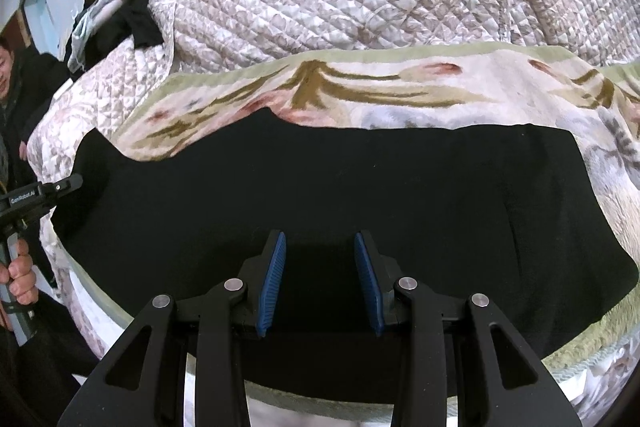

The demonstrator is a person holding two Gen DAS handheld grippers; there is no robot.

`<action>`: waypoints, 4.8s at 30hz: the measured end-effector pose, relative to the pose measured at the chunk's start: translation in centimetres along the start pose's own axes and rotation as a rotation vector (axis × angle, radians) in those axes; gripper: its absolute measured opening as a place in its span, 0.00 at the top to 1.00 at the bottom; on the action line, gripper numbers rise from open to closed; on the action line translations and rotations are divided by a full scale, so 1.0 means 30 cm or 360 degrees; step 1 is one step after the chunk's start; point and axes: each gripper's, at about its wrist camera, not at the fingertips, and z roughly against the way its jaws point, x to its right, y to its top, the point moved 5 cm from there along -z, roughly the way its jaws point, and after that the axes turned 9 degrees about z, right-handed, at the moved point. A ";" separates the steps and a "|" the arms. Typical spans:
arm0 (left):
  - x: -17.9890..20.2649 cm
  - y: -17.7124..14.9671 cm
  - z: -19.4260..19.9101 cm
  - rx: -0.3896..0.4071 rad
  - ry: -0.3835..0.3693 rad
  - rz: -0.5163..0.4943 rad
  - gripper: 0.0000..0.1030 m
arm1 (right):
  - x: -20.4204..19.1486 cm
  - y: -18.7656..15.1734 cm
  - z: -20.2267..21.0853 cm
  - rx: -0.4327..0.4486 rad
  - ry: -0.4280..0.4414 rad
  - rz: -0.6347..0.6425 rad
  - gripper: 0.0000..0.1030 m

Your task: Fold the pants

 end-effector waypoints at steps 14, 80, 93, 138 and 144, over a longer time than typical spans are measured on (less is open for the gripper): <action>0.449 -0.322 -0.309 -0.0474 -0.0330 -0.0238 0.90 | 0.113 -0.017 0.049 0.0038 -0.0027 -0.0161 0.65; 0.195 -0.345 -0.114 -0.0299 -0.0080 -0.0367 0.65 | -0.080 -0.064 -0.005 -0.0218 0.0286 -0.0079 0.95; 0.217 -0.157 -0.334 -0.0302 0.0082 -0.0367 0.65 | -0.081 0.024 -0.130 -0.0195 0.0209 0.0063 0.85; 0.392 -0.395 -0.157 -0.0350 -0.0188 -0.0633 0.55 | 0.360 -0.216 0.207 0.0042 -0.0197 -0.0811 0.49; 0.372 -0.358 -0.162 -0.0307 -0.0171 -0.0590 0.55 | 0.446 -0.249 0.175 0.0031 -0.0217 -0.0977 0.45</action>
